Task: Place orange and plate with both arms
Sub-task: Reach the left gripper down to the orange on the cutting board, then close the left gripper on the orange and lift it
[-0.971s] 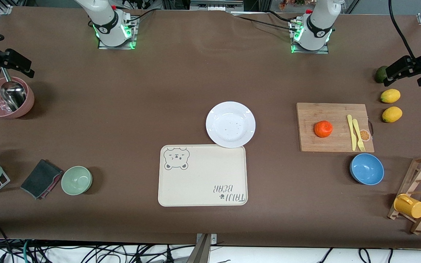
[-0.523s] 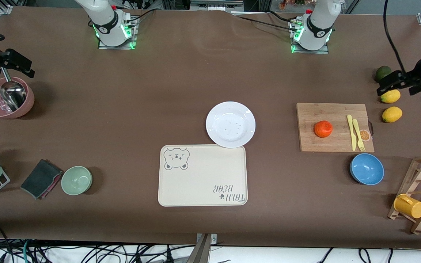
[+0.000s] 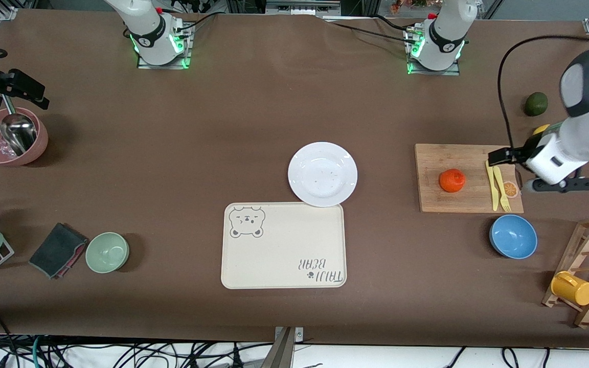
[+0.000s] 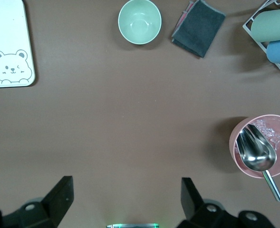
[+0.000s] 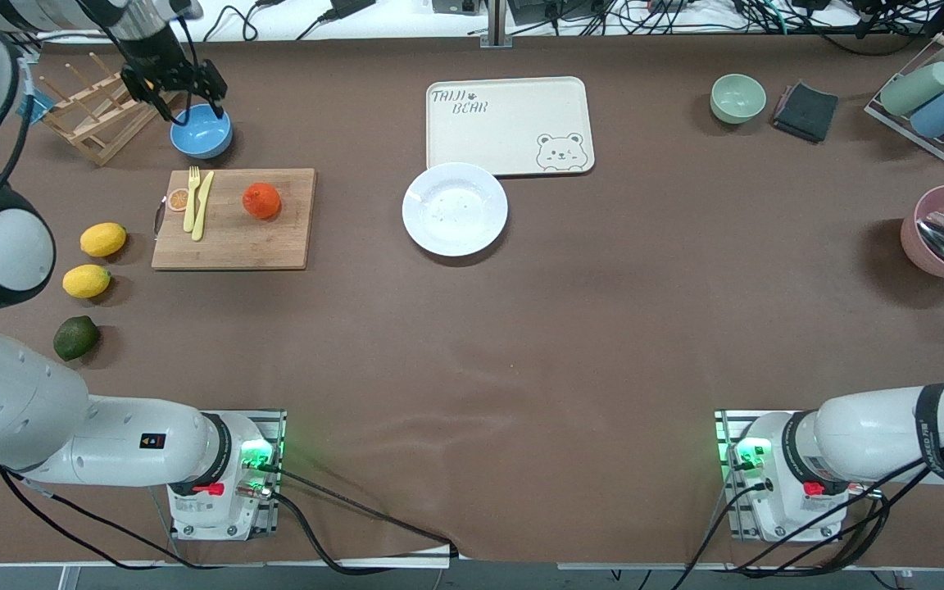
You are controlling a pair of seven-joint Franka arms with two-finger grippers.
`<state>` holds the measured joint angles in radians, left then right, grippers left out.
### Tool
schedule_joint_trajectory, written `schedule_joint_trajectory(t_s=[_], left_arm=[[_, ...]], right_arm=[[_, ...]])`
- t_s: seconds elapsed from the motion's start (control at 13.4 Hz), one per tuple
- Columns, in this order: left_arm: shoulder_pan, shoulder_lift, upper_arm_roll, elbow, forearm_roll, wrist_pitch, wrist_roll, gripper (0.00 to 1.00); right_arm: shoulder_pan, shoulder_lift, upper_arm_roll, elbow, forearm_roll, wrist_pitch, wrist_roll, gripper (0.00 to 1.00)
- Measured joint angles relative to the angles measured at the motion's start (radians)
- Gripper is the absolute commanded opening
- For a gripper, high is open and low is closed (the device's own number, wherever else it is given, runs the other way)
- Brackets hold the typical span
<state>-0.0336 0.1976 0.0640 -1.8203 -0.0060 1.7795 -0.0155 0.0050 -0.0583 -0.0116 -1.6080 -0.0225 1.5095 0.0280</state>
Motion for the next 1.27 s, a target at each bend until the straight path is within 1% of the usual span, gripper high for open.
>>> schedule_joint_trajectory(t_s=[0.15, 0.3, 0.45, 0.67, 0.82, 1.27], left_arm=[[0.001, 0.027, 0.0, -0.031, 0.0, 0.041, -0.001, 1.0], [0.0, 0.033, 0.0, -0.08, 0.0, 0.134, -0.002, 1.0], [0.0, 0.035, 0.0, -0.162, -0.005, 0.259, -0.003, 1.0], [-0.004, 0.056, -0.001, -0.279, -0.086, 0.426, -0.004, 1.0], [-0.007, 0.083, -0.002, -0.302, -0.102, 0.478, -0.007, 1.0], [-0.013, 0.16, -0.003, -0.321, -0.106, 0.576, -0.036, 1.0]], right_arm=[[0.0, 0.0, 0.0, 0.0, 0.002, 0.005, 0.0, 1.0], [0.0, 0.004, 0.002, 0.0, 0.004, 0.012, 0.0, 1.0], [0.001, 0.014, 0.003, 0.0, 0.006, 0.02, 0.001, 1.0], [0.002, 0.021, 0.004, 0.0, 0.007, 0.024, 0.001, 1.0], [0.002, 0.021, 0.004, 0.0, 0.007, 0.021, 0.001, 1.0], [0.002, 0.021, 0.004, 0.0, 0.007, 0.015, 0.002, 1.0]])
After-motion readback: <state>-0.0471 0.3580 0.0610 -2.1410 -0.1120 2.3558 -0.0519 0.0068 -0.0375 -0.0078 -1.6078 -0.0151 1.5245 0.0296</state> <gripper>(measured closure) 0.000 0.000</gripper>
